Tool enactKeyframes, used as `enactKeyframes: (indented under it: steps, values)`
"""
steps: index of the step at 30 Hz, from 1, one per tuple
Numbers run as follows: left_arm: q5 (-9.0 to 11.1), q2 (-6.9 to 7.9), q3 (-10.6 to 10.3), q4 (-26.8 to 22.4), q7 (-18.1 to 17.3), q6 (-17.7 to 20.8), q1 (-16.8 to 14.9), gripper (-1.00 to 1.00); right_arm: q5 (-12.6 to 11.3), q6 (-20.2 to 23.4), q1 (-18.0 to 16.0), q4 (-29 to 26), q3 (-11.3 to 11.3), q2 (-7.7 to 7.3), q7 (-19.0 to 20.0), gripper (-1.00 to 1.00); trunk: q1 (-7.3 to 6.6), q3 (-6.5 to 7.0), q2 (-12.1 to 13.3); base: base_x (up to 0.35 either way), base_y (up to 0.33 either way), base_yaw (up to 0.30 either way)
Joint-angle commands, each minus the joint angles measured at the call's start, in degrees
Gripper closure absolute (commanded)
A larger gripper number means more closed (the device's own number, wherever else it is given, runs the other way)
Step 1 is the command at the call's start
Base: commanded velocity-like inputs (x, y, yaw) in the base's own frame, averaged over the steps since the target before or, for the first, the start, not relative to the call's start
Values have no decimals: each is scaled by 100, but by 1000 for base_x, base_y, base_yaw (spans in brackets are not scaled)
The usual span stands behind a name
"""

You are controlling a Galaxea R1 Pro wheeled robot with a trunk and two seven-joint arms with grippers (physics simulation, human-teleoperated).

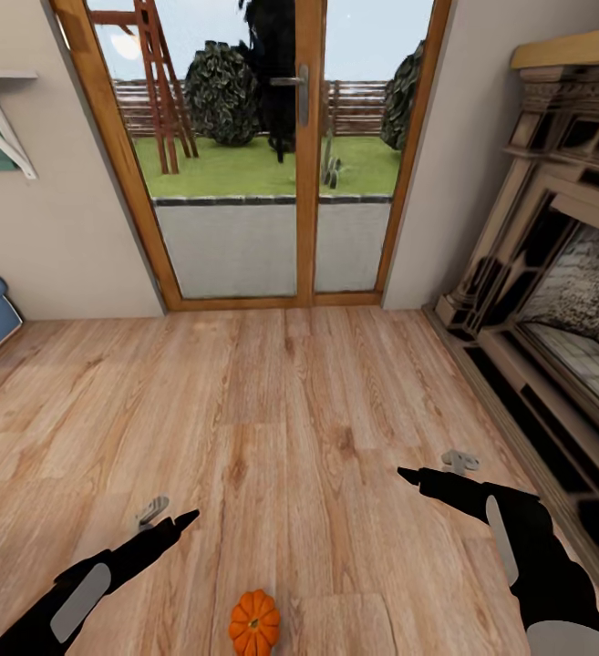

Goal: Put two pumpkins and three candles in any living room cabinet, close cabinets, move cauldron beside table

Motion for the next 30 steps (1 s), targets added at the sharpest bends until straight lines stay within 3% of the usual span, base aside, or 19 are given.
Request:
enactKeyframes:
  steps: [1,17,30]
  values:
    - [56,5,-19,-6,1,24,-3,-100,-3,33,-4,-7,-13,0,24,-100,22,-23,-44,0,0,0]
    - [59,57,7,-22,-12,28,-3,-100,-3,42,-4,-63,-9,2,24,-100,373,-310,-685,0,0,0]
    - [73,107,18,-12,-363,35,-3,-100,-51,44,-4,-21,10,7,32,-100,659,-543,-1207,0,0,0]
